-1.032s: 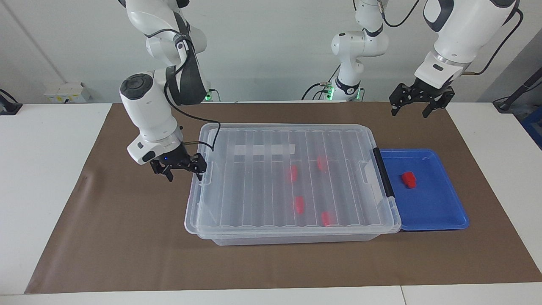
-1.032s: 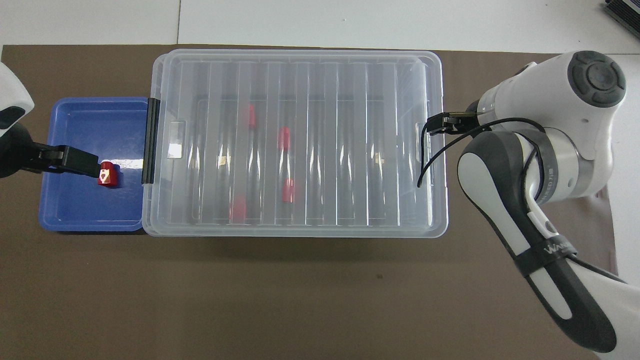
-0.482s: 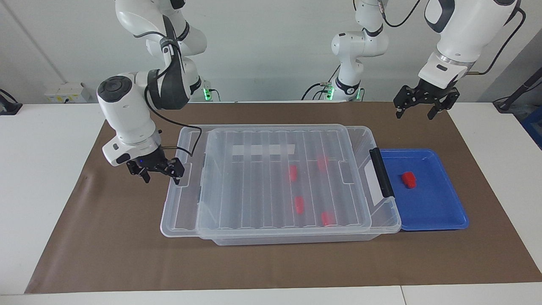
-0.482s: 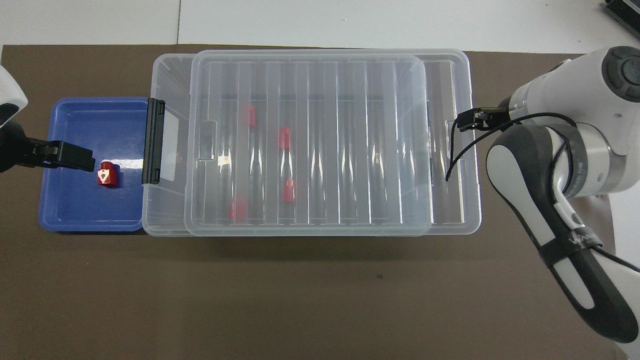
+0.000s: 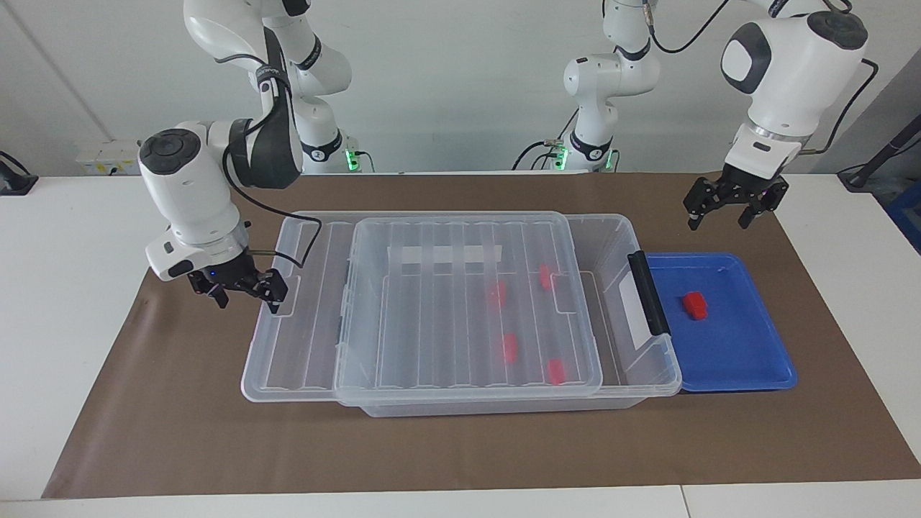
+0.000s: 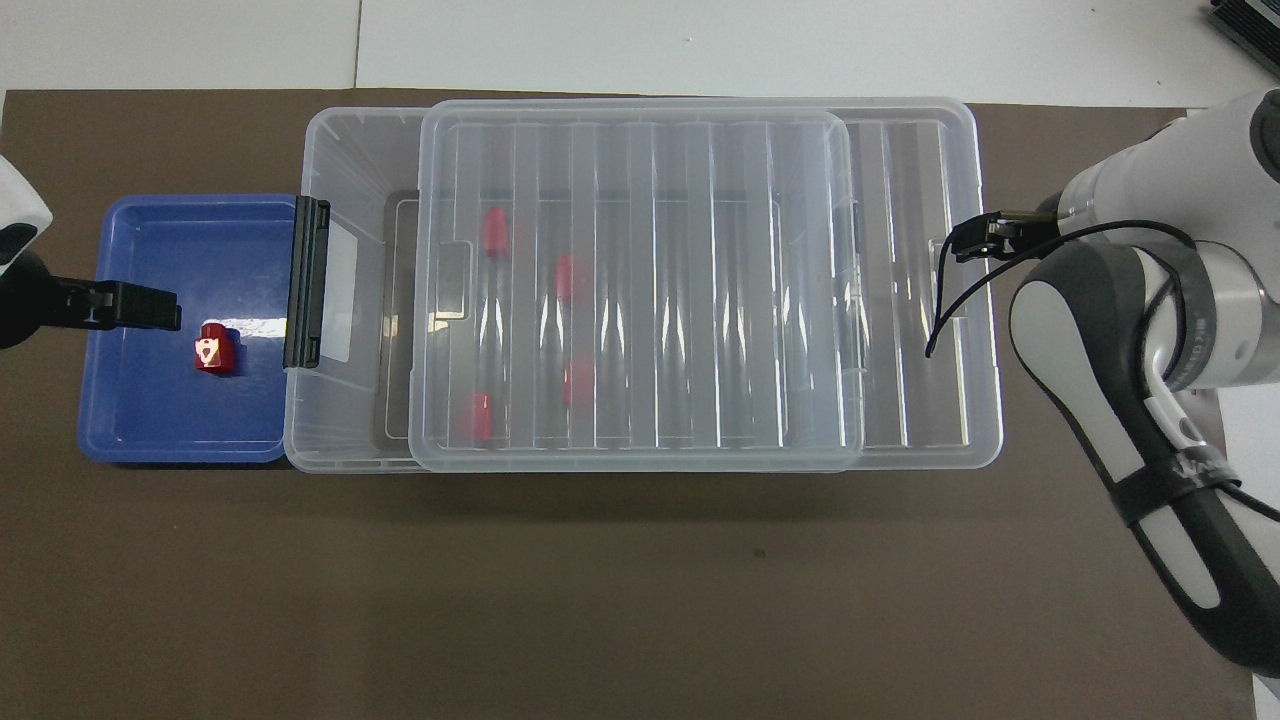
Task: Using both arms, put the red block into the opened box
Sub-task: 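Slide the lid away with the right gripper while the left gripper reaches the block, then grasp the red block in the blue tray with the left gripper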
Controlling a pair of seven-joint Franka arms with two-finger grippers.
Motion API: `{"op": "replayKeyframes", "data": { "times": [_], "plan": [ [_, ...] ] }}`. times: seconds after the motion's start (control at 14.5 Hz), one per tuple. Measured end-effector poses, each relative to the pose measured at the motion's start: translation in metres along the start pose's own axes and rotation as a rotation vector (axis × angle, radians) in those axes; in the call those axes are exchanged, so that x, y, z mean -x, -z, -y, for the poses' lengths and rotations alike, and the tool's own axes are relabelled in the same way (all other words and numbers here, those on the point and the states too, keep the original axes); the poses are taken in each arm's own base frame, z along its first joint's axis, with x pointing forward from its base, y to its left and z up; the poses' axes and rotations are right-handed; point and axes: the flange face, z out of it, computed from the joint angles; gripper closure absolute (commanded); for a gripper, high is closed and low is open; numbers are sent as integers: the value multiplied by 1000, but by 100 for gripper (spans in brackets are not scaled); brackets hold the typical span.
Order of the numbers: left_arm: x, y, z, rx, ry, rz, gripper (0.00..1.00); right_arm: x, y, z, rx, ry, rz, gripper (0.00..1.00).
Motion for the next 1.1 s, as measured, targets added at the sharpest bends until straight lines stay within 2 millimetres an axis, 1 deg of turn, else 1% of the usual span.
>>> {"op": "replayKeyframes", "data": {
  "times": [0.21, 0.34, 0.55, 0.62, 0.76, 0.89, 1.1],
  "plan": [
    [2, -34, 6, -2, 12, -13, 0, -1, -1, -24, 7, -4, 17, 0],
    [0, -62, 12, -1, 21, -10, 0, -1, -2, -35, 10, -10, 23, 0],
    [-2, -112, 30, -4, 46, -23, 0, -1, -3, -44, 12, -11, 30, 0],
    [1, -131, 39, -7, 50, -31, 0, -1, -3, -46, 12, -9, 32, 0],
    [8, -159, 53, -9, 48, -27, 0, -1, -3, -54, 13, -4, 36, 0],
    [11, -179, 59, -8, 53, -14, 0, -1, -2, -63, 19, 3, 38, 0],
    [10, -203, 59, -4, 51, -9, 0, 0, -1, -69, 36, 5, 43, 0]
  ]
}}
